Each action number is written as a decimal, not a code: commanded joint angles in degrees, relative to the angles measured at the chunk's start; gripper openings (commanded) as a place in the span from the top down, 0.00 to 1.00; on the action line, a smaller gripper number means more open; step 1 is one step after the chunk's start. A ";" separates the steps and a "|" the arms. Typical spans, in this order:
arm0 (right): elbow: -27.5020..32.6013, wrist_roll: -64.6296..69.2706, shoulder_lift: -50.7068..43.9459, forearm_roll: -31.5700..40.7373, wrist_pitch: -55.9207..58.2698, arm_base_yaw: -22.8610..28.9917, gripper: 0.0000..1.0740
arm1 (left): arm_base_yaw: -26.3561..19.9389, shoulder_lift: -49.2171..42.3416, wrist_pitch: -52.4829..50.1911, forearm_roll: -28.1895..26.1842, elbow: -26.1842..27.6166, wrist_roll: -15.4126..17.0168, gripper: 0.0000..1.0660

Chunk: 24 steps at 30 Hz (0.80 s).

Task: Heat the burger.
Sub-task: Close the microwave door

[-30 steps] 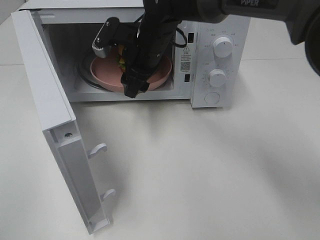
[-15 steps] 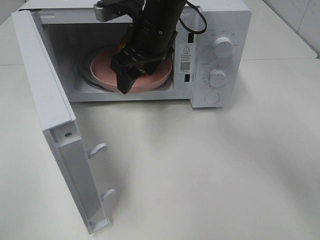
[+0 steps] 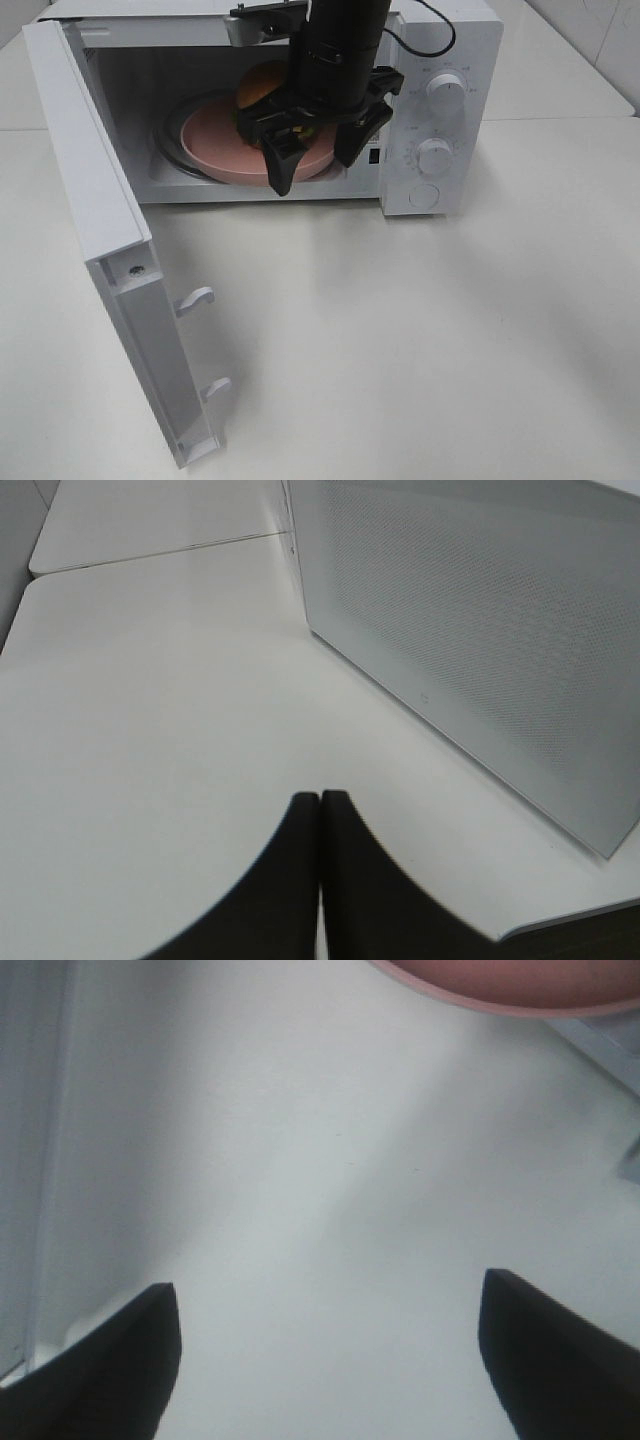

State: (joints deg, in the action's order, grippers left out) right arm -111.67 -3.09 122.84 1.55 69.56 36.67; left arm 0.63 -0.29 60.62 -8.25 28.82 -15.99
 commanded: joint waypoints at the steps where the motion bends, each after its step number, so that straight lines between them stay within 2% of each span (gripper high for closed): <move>1: 2.86 3.09 -2.69 -3.67 1.83 -0.17 0.29 | 0.11 -1.15 -0.63 0.06 -0.17 -0.11 1.00; 6: 8.37 3.61 -6.59 -5.61 1.78 -0.17 0.29 | 0.11 -1.15 -0.63 0.06 -0.17 -0.11 1.00; 11: 11.12 6.07 -8.77 -8.19 1.72 -1.32 0.29 | 0.11 -1.15 -0.63 0.06 -0.17 -0.11 1.00; 16: 14.38 6.65 -11.92 -8.08 1.72 -5.21 0.29 | 0.11 -1.15 -0.63 0.06 -0.17 -0.11 1.00; 19: 17.36 6.93 -14.90 -8.08 1.43 -9.91 0.29 | 0.11 -1.15 -0.63 0.06 -0.17 -0.11 1.00; 21: 18.33 6.99 -15.53 -8.08 1.20 -10.94 0.29 | 0.11 -1.15 -0.63 0.06 -0.17 -0.11 1.00; 22: 20.17 7.05 -17.07 -8.14 0.80 -13.87 0.29 | 0.11 -1.15 -0.63 0.06 -0.17 -0.11 1.00; 24: 20.86 7.10 -17.76 -8.14 0.80 -15.07 0.29 | 0.11 -1.15 -0.63 0.06 -0.17 -0.11 1.00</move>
State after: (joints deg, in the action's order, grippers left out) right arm -91.33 3.67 105.60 -6.42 69.79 21.94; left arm 0.63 -0.29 60.62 -8.25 28.82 -15.99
